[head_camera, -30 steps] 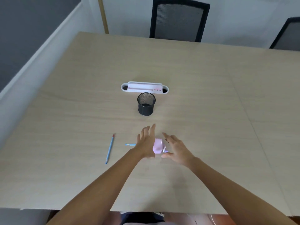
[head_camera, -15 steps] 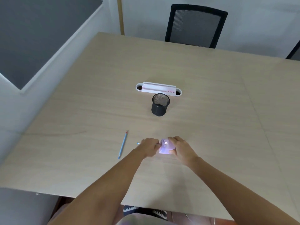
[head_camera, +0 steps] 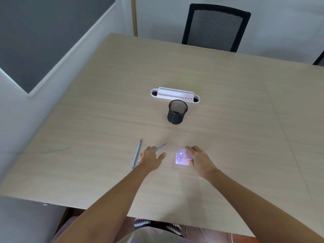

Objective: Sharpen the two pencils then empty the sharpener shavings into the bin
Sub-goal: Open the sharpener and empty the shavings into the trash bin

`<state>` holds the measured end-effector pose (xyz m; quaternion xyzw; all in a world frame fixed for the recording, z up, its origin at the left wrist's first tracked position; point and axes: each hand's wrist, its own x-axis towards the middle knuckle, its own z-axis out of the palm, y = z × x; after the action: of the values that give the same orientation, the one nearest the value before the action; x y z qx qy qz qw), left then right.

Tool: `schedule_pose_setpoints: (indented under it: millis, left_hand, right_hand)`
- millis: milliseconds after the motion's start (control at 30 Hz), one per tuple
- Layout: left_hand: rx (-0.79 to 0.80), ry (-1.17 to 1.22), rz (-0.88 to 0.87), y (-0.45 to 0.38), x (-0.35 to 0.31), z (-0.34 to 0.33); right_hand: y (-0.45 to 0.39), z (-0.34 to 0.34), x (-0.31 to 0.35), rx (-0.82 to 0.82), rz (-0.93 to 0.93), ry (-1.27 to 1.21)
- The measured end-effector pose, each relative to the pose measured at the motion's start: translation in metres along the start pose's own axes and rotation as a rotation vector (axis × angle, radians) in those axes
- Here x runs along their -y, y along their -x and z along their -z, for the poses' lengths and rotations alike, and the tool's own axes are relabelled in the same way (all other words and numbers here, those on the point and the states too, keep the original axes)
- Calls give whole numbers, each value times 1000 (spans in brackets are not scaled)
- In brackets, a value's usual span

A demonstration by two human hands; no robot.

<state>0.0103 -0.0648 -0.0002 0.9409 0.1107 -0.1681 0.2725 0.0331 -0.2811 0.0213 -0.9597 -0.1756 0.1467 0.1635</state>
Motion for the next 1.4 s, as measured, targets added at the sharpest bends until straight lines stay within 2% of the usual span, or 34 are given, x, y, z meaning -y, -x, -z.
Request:
schedule_pose_setpoints:
  millis: [67,133,200,267,567,933,1133,1267,1333,1400]
  left_hand:
    - [-30,70,94,2,2,-2]
    - [-127,266,212,6,8,0]
    - [-185,301,229,7,16,1]
    - [-200,234,201,3,20,1]
    - [-223,224,393,-3,28,2]
    - [-229,245,434,-8,28,-6]
    - [-245,318,396,-8,30,-5]
    - [-276,550,181,0,18,-2]
    - [-232,675,121,6,10,3]
    - [-160,785,90,11,5,9]
  right_hand:
    - [2,0,0,-10,-8,-6]
    - [3,-1,2,-8,-14,-11]
    - [3,0,3,-11,-20,-10]
    - [2,0,3,-14,-22,-6]
    - [3,-2,2,-28,-23,-26]
    - [5,-2,4,-31,-34,-49]
    - [4,-3,2,-24,-23,-59]
    - [2,1,1,43,-40,-45]
    - [1,8,3,22,-59,-132]
    - [-4,18,9,-69,-150,-317]
